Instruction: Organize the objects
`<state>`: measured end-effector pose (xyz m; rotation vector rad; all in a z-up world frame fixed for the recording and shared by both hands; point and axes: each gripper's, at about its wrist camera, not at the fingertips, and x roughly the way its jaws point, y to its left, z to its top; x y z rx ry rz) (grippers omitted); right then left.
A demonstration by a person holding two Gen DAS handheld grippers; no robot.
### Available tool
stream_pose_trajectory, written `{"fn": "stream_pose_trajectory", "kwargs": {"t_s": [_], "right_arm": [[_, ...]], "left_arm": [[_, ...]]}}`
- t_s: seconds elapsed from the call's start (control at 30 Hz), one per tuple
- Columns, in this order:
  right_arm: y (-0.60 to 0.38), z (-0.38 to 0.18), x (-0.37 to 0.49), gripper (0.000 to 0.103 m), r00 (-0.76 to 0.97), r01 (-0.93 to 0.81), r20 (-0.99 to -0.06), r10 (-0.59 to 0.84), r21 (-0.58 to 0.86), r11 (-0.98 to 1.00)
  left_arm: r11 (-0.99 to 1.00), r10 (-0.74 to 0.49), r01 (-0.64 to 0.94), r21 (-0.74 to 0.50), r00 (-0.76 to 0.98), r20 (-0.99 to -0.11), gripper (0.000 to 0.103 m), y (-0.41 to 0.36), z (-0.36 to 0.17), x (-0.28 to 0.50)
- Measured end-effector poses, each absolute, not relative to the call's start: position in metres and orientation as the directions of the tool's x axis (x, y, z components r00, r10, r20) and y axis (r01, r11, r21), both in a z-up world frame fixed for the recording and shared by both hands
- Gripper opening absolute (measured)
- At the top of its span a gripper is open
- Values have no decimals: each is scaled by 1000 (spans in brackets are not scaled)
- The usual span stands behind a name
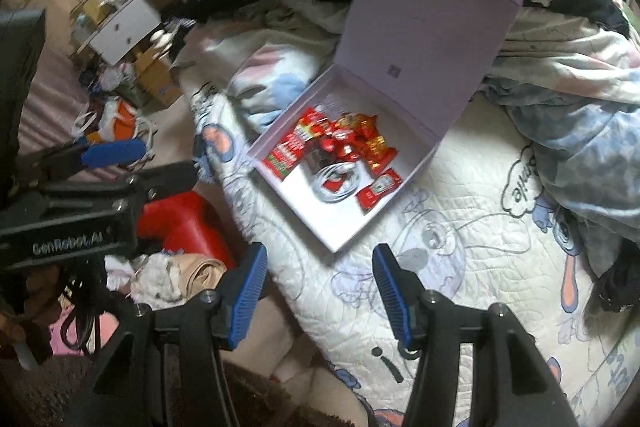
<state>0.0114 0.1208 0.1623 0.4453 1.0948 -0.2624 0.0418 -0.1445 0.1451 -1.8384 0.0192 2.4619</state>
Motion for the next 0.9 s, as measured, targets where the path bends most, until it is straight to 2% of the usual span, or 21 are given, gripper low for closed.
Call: {"fn": "stream_pose_trajectory", "kwargs": {"t_s": [0.3, 0.63, 0.9], "right_arm": [[145, 174, 14, 55, 455, 341, -890, 22, 197, 919], [151, 180, 14, 55, 464, 303, -885, 26, 186, 935], [152, 180, 14, 55, 464, 297, -886, 24, 181, 938]], "left_arm": [[-998, 55, -48, -43, -286, -957, 74, -155, 156, 56], [-999, 52, -4, -53, -272, -961, 74, -164, 156, 64], [-998, 58, -27, -53, -260, -964, 74, -160, 155, 65]]}}
